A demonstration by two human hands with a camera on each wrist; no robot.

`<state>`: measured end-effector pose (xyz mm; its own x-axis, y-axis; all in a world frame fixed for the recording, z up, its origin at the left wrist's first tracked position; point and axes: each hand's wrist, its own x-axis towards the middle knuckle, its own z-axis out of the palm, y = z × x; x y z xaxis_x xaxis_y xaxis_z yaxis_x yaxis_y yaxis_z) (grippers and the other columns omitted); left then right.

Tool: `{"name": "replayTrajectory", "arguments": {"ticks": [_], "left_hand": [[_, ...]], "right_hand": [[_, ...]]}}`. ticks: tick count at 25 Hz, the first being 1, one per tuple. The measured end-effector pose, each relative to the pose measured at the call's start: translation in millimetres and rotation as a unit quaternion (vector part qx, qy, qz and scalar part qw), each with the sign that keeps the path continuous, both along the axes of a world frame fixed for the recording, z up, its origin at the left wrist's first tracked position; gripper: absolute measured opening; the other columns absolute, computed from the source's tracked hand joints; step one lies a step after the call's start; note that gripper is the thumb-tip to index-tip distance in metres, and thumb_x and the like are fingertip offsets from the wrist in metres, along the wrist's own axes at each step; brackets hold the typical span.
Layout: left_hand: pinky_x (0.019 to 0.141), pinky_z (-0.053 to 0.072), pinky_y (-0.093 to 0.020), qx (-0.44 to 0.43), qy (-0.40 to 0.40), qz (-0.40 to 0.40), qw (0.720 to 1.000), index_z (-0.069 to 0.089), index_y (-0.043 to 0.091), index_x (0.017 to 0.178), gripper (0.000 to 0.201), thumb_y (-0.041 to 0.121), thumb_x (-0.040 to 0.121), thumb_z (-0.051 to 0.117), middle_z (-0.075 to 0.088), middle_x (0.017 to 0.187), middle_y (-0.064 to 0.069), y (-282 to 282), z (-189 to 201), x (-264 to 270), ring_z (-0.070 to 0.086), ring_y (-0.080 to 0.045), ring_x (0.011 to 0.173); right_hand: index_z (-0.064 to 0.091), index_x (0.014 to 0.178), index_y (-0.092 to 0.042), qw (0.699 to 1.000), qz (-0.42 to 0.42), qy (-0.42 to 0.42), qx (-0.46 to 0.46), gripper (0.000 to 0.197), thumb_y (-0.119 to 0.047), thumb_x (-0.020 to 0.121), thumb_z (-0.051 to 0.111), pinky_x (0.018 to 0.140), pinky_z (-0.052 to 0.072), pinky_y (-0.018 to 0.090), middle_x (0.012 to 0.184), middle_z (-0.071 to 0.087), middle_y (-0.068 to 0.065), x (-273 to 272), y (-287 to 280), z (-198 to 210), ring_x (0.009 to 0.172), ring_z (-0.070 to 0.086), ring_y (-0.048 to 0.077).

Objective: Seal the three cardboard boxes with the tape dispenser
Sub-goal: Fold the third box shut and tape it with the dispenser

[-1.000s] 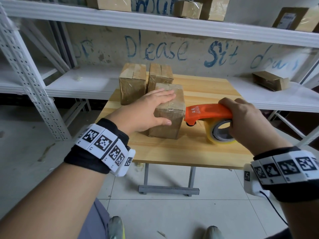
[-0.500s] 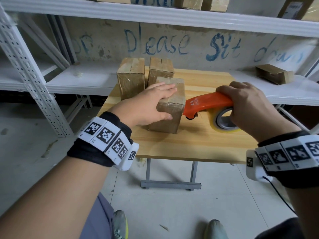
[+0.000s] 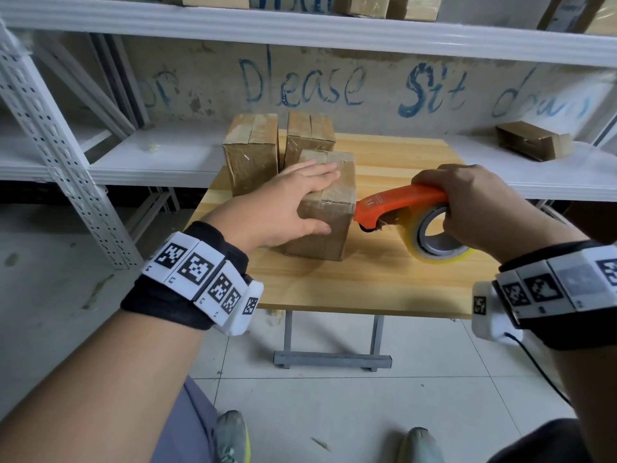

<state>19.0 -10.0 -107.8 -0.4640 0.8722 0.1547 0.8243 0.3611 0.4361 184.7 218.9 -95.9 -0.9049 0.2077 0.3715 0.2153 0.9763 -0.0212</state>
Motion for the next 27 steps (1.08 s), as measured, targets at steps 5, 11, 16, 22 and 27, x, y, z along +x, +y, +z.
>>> {"name": "replayTrajectory", "arguments": {"ticks": [5,11,16,22,27], "left_hand": [[0.118,0.0,-0.019,-0.008,0.004,0.007,1.0,0.025,0.03,0.159,0.087,0.031,0.088,0.075,0.017,0.165,0.024,0.4,1.1,0.7,0.003,0.003,0.152],[0.12,0.001,-0.021,-0.004,0.002,-0.005,1.0,0.026,0.032,0.158,0.086,0.031,0.088,0.076,0.018,0.164,0.024,0.6,1.2,-1.3,0.003,0.004,0.151],[0.121,0.001,-0.024,-0.009,-0.025,-0.013,1.0,0.025,0.036,0.158,0.087,0.033,0.088,0.076,0.015,0.163,0.028,-4.7,1.7,-8.8,0.0,0.008,0.151],[0.116,-0.002,-0.027,0.005,-0.163,0.001,0.987,0.028,0.04,0.157,0.062,0.059,0.099,0.041,0.013,0.157,0.038,-4.4,12.2,0.1,-0.002,0.021,0.141],[0.121,-0.003,-0.032,0.006,-0.144,0.006,0.99,0.027,0.036,0.158,0.061,0.056,0.102,0.038,0.013,0.163,0.031,-2.0,9.2,2.4,-0.003,0.015,0.146]], "right_hand": [[0.063,0.096,-0.026,0.996,-0.016,-0.063,-0.06,0.051,0.015,0.067,0.053,0.065,0.051,0.037,0.075,0.059,-0.003,-1.2,-1.6,-0.6,0.073,0.059,0.025],[0.066,0.1,-0.025,0.991,0.065,-0.071,0.092,0.04,0.003,0.072,0.061,0.074,0.048,0.038,0.083,0.059,-0.002,-14.6,-24.8,-2.9,0.084,0.055,0.026],[0.068,0.099,-0.025,0.998,0.006,-0.057,-0.024,0.044,0.008,0.071,0.057,0.07,0.048,0.035,0.085,0.063,0.001,-8.6,-20.7,-1.4,0.081,0.056,0.022],[0.065,0.085,-0.002,0.921,-0.244,-0.062,-0.298,0.008,-0.008,0.081,0.062,0.055,0.056,0.037,0.068,0.069,0.013,2.6,-6.9,-3.6,0.06,0.067,0.027],[0.054,0.075,-0.001,0.91,-0.304,-0.097,-0.265,0.029,-0.025,0.086,0.065,0.045,0.031,0.025,0.065,0.054,0.009,-1.3,-18.2,-15.4,0.053,0.047,0.02]]}}
